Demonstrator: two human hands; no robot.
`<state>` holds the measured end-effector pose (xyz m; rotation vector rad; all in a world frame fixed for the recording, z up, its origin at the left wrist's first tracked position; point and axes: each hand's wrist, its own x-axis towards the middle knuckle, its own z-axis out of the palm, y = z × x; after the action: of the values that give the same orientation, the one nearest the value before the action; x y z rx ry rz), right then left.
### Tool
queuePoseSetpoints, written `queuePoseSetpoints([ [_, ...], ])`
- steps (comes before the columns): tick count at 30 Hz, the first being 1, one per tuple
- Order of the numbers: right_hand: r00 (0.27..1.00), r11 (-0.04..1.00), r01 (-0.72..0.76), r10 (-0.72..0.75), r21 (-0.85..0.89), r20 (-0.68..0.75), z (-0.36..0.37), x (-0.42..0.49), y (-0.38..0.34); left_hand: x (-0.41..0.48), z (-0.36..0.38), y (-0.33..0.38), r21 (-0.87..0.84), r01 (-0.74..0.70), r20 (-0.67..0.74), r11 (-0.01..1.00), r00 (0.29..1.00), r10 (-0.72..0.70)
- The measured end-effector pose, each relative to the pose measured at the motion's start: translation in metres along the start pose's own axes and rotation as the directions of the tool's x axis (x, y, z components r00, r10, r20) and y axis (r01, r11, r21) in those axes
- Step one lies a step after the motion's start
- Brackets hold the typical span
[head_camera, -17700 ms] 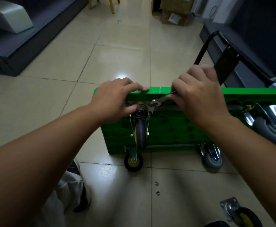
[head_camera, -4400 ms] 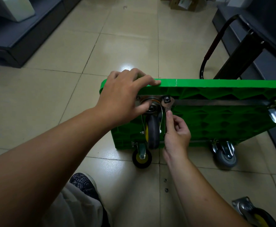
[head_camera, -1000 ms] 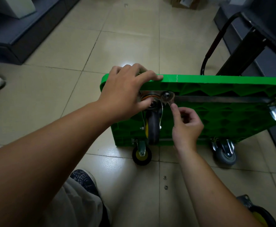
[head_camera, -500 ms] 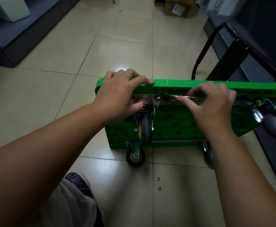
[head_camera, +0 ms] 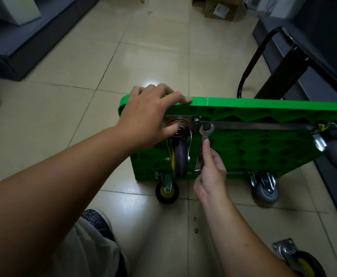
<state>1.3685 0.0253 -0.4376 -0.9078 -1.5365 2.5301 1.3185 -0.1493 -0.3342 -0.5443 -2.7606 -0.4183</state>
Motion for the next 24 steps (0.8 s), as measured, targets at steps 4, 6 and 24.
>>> queuePoseSetpoints([
  [4, 0.998, 0.998, 0.056, -0.056, -0.004, 0.015, 0.007, 0.004, 0.008, 0.000, 0.000, 0.000, -0.001, -0.002, 0.006, 1.000, 1.000, 0.003],
  [6, 0.999, 0.999, 0.054, -0.054, 0.003, 0.003, 0.011, 0.006, 0.010, 0.000, 0.000, -0.001, -0.002, -0.006, -0.005, 1.000, 1.000, 0.006],
  [24, 0.443, -0.233, 0.612, -0.690, -0.756, 0.572, 0.001, 0.007, -0.113, 0.000, 0.000, 0.000, -0.007, -0.006, -0.009, 1.000, 1.000, 0.006],
])
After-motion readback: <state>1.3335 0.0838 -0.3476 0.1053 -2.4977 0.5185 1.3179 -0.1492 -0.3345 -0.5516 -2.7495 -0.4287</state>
